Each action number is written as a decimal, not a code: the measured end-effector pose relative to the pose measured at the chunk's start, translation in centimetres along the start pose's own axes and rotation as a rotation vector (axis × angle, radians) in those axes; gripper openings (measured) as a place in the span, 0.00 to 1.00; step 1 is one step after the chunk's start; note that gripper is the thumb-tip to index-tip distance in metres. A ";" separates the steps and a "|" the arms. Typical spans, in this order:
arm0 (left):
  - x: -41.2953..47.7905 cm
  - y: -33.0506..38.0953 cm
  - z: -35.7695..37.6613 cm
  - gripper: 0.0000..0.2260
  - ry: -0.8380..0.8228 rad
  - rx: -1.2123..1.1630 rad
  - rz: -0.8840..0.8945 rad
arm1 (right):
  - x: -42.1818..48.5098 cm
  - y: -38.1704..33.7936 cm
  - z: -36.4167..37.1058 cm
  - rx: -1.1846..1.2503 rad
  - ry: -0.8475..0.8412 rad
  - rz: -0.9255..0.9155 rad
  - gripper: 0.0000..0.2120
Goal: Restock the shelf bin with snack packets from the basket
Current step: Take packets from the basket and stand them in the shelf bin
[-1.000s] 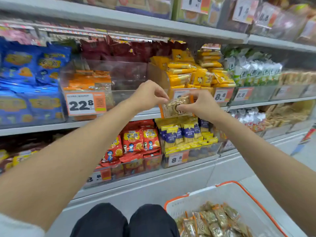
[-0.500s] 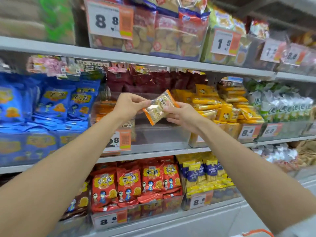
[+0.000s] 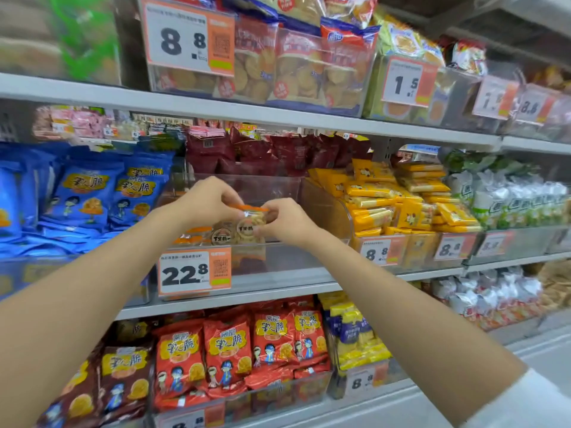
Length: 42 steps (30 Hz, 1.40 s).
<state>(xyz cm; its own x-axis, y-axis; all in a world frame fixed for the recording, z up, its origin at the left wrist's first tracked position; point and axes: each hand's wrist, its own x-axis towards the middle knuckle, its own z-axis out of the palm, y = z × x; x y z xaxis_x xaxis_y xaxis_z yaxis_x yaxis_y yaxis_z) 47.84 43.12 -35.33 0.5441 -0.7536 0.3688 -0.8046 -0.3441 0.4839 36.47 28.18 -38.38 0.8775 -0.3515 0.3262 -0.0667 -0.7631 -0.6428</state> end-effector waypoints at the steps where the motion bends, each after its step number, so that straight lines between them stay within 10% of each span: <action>1: 0.0 -0.5 0.2 0.03 -0.021 0.031 -0.014 | 0.0 0.1 0.3 -0.049 -0.007 -0.014 0.09; 28: 0.3 -4.4 1.2 0.05 0.117 0.119 -0.133 | 3.5 -0.4 3.8 -0.294 -0.343 0.213 0.13; 42: -0.4 -3.8 0.7 0.08 0.169 0.160 -0.190 | 2.9 -0.4 3.2 -0.107 -0.211 0.241 0.12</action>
<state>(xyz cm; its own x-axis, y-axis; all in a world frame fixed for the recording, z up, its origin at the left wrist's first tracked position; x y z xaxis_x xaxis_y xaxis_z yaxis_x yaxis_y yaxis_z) 50.46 44.31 -37.89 0.7098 -0.5676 0.4172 -0.7044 -0.5642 0.4307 40.55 29.21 -39.46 0.9087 -0.4171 0.0154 -0.3240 -0.7281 -0.6041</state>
